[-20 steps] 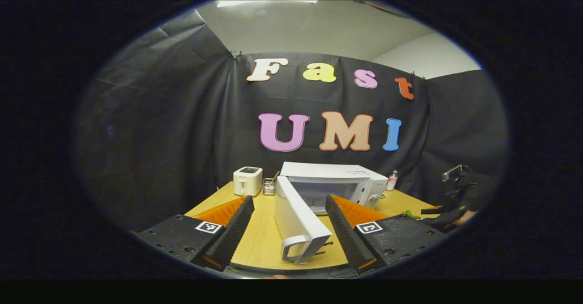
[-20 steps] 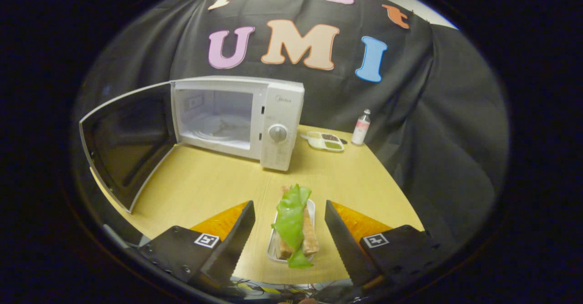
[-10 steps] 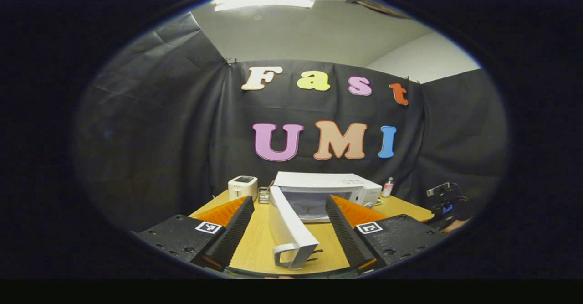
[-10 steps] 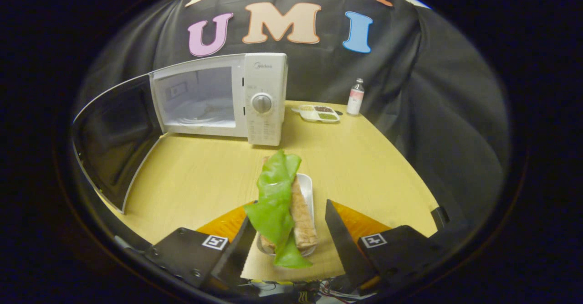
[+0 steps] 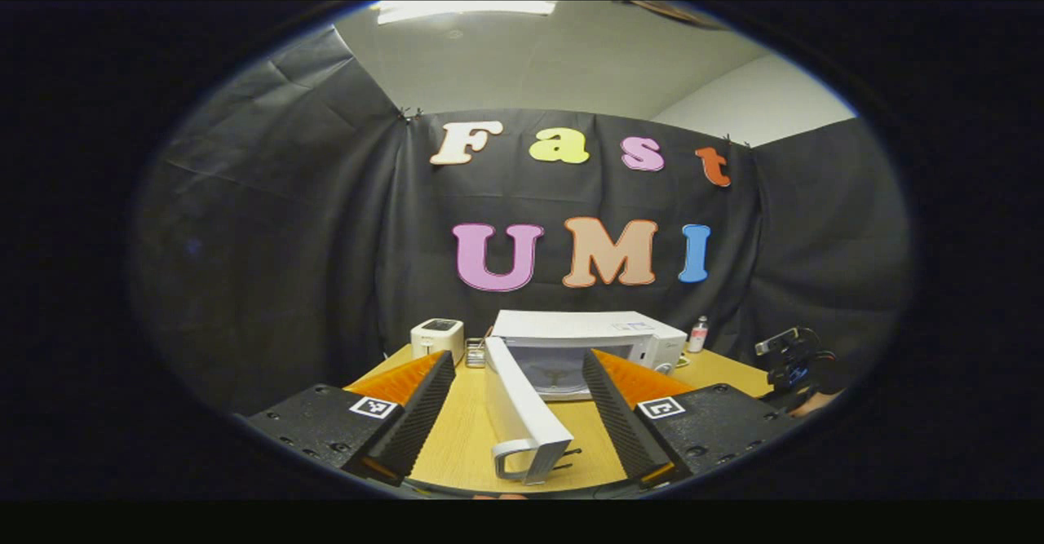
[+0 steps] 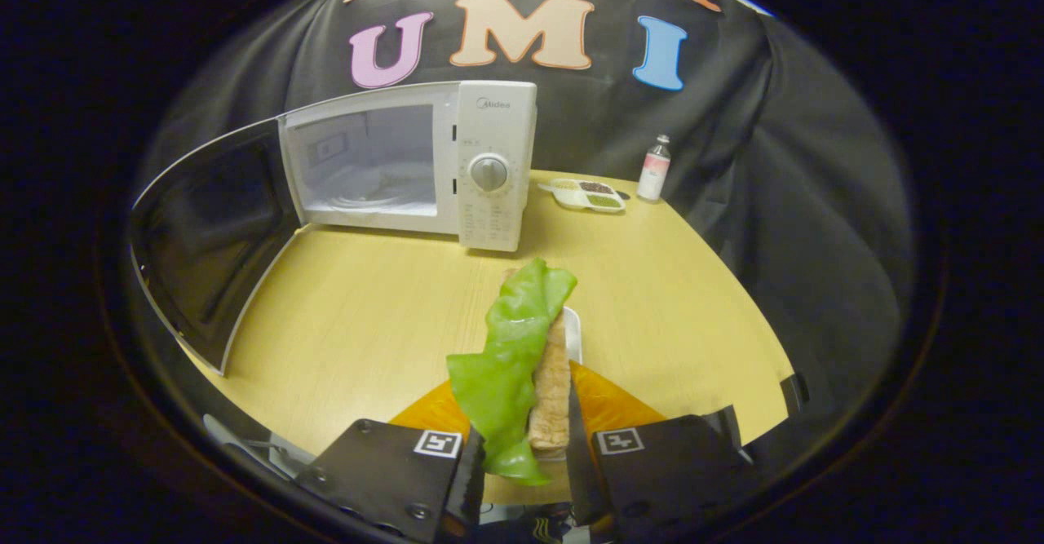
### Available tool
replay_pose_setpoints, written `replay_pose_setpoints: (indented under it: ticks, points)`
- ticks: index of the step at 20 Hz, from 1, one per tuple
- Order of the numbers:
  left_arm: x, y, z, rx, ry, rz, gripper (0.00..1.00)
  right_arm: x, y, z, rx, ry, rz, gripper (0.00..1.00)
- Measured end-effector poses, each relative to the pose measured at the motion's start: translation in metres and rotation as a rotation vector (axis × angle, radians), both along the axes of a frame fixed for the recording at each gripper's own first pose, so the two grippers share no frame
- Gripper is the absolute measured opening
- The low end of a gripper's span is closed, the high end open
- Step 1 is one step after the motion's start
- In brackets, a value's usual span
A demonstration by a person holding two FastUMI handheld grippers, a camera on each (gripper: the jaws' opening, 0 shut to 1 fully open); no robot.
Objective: Open the microwave oven with the left hand, put the food in, and close the microwave oven.
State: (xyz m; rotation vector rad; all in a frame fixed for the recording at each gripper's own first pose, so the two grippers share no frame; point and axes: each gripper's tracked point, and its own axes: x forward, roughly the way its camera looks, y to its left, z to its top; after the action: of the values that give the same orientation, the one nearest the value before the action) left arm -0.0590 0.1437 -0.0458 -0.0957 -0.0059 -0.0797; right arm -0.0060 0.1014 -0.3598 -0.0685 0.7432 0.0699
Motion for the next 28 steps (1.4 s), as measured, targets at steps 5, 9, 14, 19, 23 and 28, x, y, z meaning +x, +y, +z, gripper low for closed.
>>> replay_pose_setpoints:
  ticks: [5,9,14,19,23,28]
  points:
    - [0.000,0.000,0.001,0.007,0.000,-0.003,0.92,-0.004,-0.014,0.004,-0.035,0.005,-0.049,0.31]
    - [0.001,-0.002,0.001,0.012,0.005,-0.004,0.92,-0.002,-0.009,0.017,-0.011,-0.008,-0.028,0.36]
    - [0.006,-0.004,-0.001,0.005,0.023,-0.018,0.94,0.012,0.000,0.041,0.033,-0.047,-0.019,0.36]
    - [0.008,-0.004,-0.001,0.012,0.033,-0.019,0.96,0.035,0.022,0.059,0.131,-0.063,-0.031,0.36]
    - [0.009,0.008,-0.010,0.021,0.070,0.019,0.95,0.051,0.053,0.064,0.222,-0.053,-0.024,0.36]
    - [0.006,0.015,-0.008,-0.010,0.077,0.037,0.94,0.073,0.106,0.062,0.377,-0.018,-0.043,0.36]
